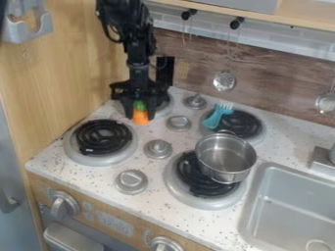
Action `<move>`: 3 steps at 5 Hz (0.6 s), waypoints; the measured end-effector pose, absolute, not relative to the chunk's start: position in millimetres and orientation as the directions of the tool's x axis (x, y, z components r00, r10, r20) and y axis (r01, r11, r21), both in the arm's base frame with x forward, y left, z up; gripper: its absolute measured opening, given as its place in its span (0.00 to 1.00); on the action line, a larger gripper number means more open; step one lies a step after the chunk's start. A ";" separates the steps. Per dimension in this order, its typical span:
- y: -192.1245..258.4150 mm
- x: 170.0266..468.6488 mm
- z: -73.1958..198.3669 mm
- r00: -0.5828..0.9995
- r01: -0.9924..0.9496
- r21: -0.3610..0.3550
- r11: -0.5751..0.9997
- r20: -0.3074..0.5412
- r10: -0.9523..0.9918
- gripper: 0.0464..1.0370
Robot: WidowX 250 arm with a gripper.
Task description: Take the carrot and put it it between the two left burners
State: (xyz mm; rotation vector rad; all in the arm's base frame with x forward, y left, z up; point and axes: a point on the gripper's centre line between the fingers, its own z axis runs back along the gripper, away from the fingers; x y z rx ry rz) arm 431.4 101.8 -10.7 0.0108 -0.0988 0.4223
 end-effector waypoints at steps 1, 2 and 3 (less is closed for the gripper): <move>104.5 439.3 -21.7 0.906 -0.416 0.014 0.909 0.088 0.413 0.46; 101.3 440.9 -31.7 0.908 -0.416 0.019 0.909 0.061 0.415 0.46; 99.9 441.8 -32.0 0.907 -0.417 0.017 0.909 0.065 0.415 0.46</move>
